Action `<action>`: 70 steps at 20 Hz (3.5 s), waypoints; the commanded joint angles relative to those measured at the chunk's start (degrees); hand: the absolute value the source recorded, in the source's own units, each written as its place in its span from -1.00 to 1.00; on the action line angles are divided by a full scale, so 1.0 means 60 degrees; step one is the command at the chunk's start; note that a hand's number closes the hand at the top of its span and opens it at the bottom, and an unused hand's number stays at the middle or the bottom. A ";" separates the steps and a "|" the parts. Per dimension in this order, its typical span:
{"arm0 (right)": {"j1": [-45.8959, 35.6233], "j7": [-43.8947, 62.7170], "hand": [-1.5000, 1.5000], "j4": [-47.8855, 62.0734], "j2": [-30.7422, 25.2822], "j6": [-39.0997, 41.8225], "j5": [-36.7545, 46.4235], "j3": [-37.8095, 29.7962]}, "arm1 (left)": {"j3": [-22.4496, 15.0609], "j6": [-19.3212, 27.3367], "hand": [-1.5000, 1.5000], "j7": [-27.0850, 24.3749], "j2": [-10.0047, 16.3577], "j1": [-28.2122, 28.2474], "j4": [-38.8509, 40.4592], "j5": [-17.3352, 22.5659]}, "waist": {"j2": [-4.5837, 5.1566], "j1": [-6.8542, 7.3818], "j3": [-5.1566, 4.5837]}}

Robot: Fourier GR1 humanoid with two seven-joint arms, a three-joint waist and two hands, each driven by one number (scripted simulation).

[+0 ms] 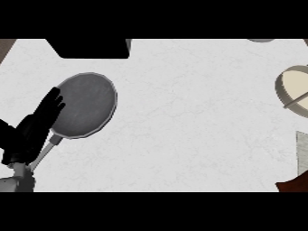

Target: Pick the tomato from the tray and place it in the tiered basket

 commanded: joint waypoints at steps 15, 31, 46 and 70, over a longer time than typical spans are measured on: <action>-0.2968 0.2531 1.00 0.0772 0.1745 -0.1031 0.1713 0.2693 | 0.0204 -0.0009 0.00 0.0054 -0.0320 -0.0422 0.0408 -0.0248 | -0.0002 -0.0047 0.0004; -0.4749 0.0165 1.00 0.4533 0.2586 -0.4046 0.2738 0.2113 | 0.0085 -0.0092 0.00 0.0008 -0.0400 -0.0307 0.0217 -0.0567 | 0.0034 0.0081 0.0015; -0.6634 -0.0611 -1.00 0.7018 0.2370 -0.3867 0.1936 0.1162 | 0.0213 -0.0225 0.00 0.0278 -0.0424 -0.0300 -0.0151 -0.0450 | 0.0036 0.0090 0.0016; -0.4276 -0.1447 -1.00 0.9069 -0.1880 -0.2045 -0.1961 -0.3319 | 0.0118 -0.0043 0.00 0.0089 -0.0725 0.0003 -0.0164 -0.0728 | 0.0074 -0.0087 0.0048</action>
